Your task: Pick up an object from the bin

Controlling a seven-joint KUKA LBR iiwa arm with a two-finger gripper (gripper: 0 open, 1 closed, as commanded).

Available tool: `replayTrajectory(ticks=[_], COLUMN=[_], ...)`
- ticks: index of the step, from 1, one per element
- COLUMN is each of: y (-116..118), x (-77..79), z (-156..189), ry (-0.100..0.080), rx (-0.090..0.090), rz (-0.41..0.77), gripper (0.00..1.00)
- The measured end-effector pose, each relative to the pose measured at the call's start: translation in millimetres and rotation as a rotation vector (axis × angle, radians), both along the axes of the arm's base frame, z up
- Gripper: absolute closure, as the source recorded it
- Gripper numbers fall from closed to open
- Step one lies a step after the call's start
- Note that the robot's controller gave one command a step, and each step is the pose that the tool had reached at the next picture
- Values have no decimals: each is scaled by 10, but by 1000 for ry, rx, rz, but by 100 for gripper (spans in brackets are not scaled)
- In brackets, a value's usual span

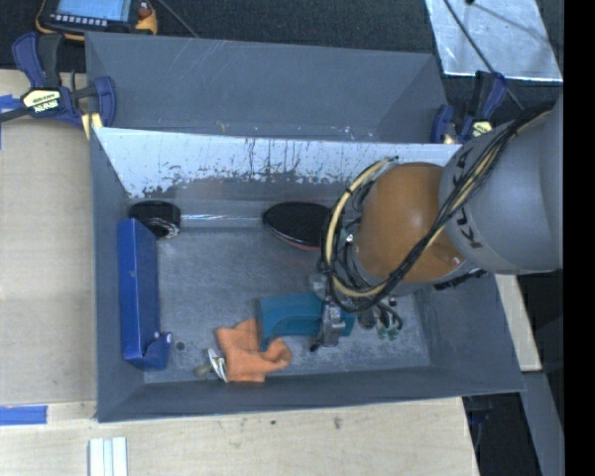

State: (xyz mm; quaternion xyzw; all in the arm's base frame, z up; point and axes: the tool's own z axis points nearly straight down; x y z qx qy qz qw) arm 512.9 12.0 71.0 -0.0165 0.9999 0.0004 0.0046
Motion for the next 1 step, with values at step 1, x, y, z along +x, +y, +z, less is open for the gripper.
replayTrajectory(ticks=[1], y=[0], x=[0], z=[0], ry=[0], rx=[0], rz=[0], gripper=[100])
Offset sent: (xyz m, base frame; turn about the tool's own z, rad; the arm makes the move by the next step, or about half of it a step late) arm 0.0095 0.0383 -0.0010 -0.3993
